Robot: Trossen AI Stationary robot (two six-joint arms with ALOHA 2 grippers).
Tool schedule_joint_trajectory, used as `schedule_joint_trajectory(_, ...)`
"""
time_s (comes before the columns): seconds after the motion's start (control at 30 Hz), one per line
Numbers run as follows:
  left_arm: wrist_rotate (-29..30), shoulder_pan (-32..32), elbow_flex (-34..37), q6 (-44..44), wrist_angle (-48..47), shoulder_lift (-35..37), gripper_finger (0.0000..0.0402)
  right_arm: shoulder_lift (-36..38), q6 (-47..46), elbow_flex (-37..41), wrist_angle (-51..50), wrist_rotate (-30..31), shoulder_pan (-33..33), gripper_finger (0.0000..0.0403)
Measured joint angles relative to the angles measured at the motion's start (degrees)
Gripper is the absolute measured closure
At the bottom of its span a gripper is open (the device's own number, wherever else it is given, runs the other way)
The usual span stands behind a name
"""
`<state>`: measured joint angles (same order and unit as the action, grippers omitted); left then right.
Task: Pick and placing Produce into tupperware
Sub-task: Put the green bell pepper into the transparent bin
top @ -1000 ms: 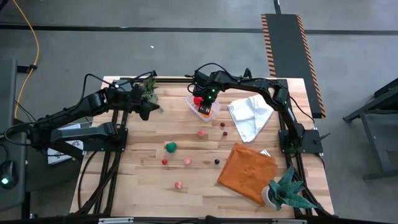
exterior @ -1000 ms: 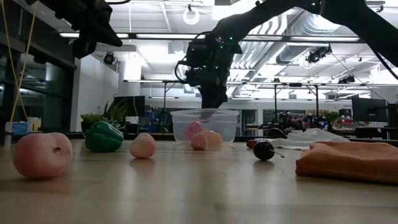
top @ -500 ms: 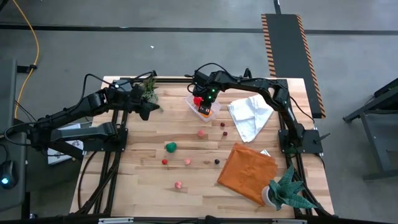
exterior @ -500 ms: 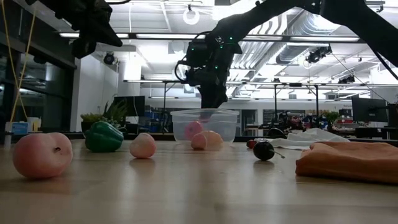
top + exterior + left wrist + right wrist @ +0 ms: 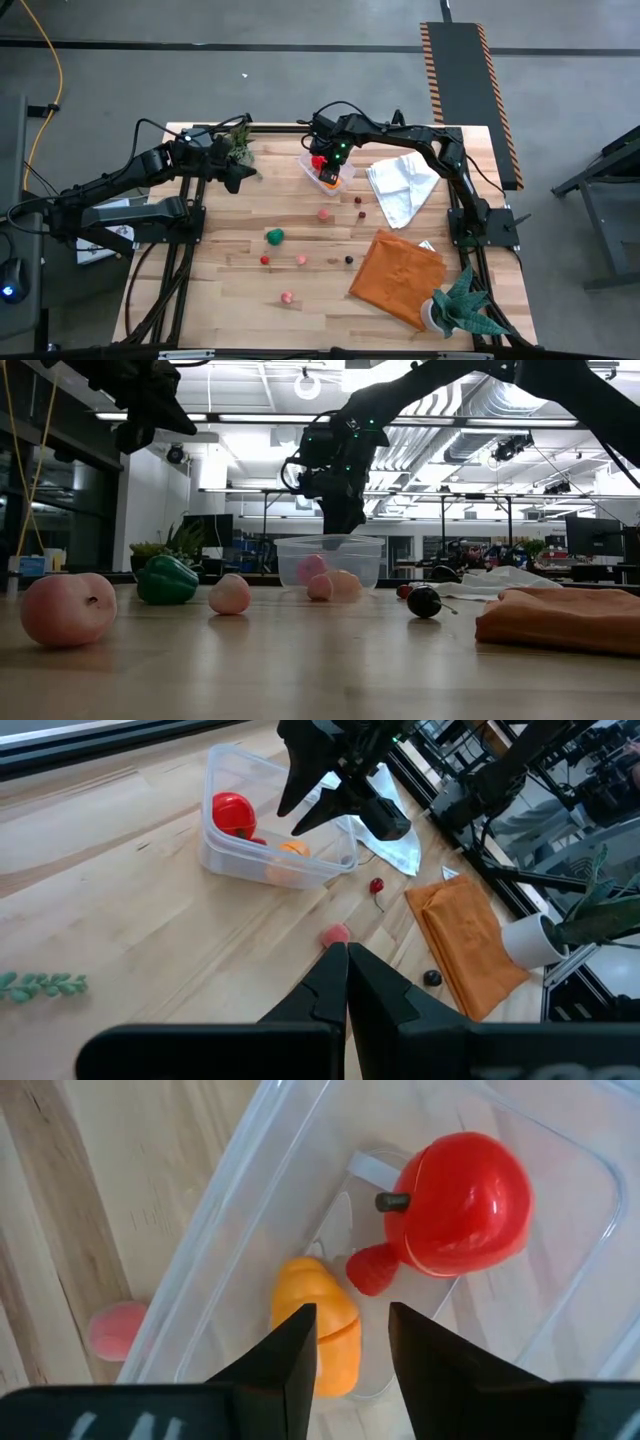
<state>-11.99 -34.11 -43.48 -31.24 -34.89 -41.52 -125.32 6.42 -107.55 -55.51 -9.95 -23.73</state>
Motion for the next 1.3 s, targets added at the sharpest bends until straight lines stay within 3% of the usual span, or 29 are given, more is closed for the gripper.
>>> schedule_joint_trajectory(0.67,-0.33,0.0,0.0,1.12,-2.17,0.0,0.0401,9.23,0.11,-0.02,-6.96,-3.17,0.24,0.0284)
schedule_joint_trajectory(0.87,-8.86,0.0,0.0,7.42,-2.18,0.0,0.0401,12.47,-0.03,-0.02,-9.64,-4.1,0.39,0.0284)
schedule_joint_trajectory(0.97,-9.64,0.05,0.0,8.68,-3.62,0.02,0.0395,14.23,-0.35,-0.02,-10.78,-5.47,0.6,0.0284)
schedule_joint_trajectory(1.13,-10.27,0.01,0.0,10.09,-4.49,0.02,0.033,16.09,0.05,-0.02,-15.83,-7.85,0.74,0.0284)
schedule_joint_trajectory(1.3,-17.0,0.05,0.0,11.68,-3.85,0.03,0.023,17.28,2.92,-0.02,-22.53,-7.65,0.8,0.0284)
